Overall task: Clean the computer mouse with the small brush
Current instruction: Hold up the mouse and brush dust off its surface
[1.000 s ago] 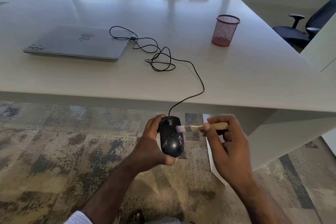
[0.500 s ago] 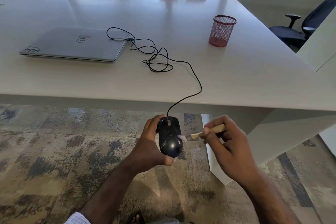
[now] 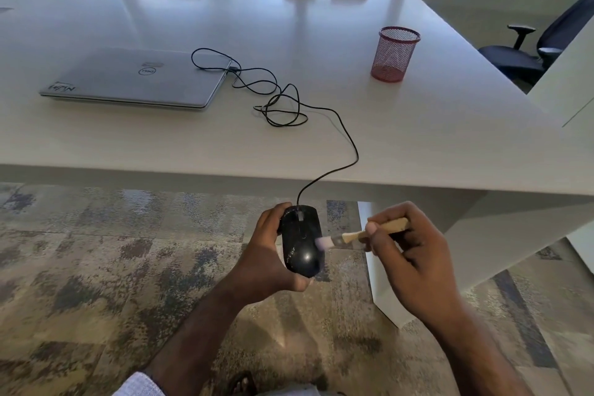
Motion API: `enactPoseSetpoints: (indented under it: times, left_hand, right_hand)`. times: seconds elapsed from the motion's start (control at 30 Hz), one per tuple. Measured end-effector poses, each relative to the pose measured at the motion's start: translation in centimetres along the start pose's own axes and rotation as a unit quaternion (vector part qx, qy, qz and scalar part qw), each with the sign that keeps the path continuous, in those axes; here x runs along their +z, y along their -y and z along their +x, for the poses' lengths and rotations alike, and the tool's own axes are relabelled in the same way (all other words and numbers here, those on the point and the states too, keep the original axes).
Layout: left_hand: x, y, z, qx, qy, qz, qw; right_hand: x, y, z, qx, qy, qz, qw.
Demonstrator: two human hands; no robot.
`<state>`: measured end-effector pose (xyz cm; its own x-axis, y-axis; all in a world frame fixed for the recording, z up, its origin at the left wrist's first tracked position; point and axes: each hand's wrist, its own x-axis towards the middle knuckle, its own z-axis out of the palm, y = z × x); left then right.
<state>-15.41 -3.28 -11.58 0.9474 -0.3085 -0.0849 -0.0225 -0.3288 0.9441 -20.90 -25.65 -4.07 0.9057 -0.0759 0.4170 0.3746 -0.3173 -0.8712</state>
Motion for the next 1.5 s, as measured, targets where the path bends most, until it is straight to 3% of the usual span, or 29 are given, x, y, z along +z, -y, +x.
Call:
enactPoseSetpoints:
  times: [0.2,0.33,0.5,0.67,0.8,1.0,1.17,1.37,1.5]
  left_hand:
    - [0.1,0.0,0.0,0.002,0.002,0.007,1.000]
    - [0.3,-0.3,-0.2,-0.004,0.003,-0.003,1.000]
    - [0.3,-0.4,-0.2,-0.008,0.004,-0.010,1.000]
    - [0.2,-0.4,-0.2,0.000,0.001,0.002,1.000]
    - [0.4,-0.3,-0.2,0.001,-0.001,-0.008,1.000]
    - [0.4,-0.1,-0.1,0.006,0.000,-0.010,1.000]
    - [0.5,-0.1,-0.2,0.011,0.003,-0.018,1.000]
    - [0.0,0.1,-0.7,0.005,0.012,-0.003,1.000]
    - [-0.3,0.0,-0.9,0.001,0.015,0.005,1.000]
  right_hand:
    - [1.7,0.4,-0.4,0.015,0.053,0.006,0.998]
    - [2.5,0.7,-0.4,-0.006,0.025,0.010,1.000]
    - [3.5,0.6,-1.1,-0.004,0.115,-0.050,0.992]
    - [3.2,0.9,-0.5,-0.012,0.041,-0.022,0.999]
    - [2.6,0.7,-0.6,0.018,0.101,-0.033,0.994]
    - [1.8,1.1,-0.4,0.023,0.024,0.028,0.999]
    - [1.7,0.7,-0.6,0.051,0.076,-0.001,0.996]
    - [-0.2,-0.2,0.2,0.075,-0.013,-0.014,0.997]
    - [-0.8,-1.4,0.6,0.138,-0.064,0.026,0.988]
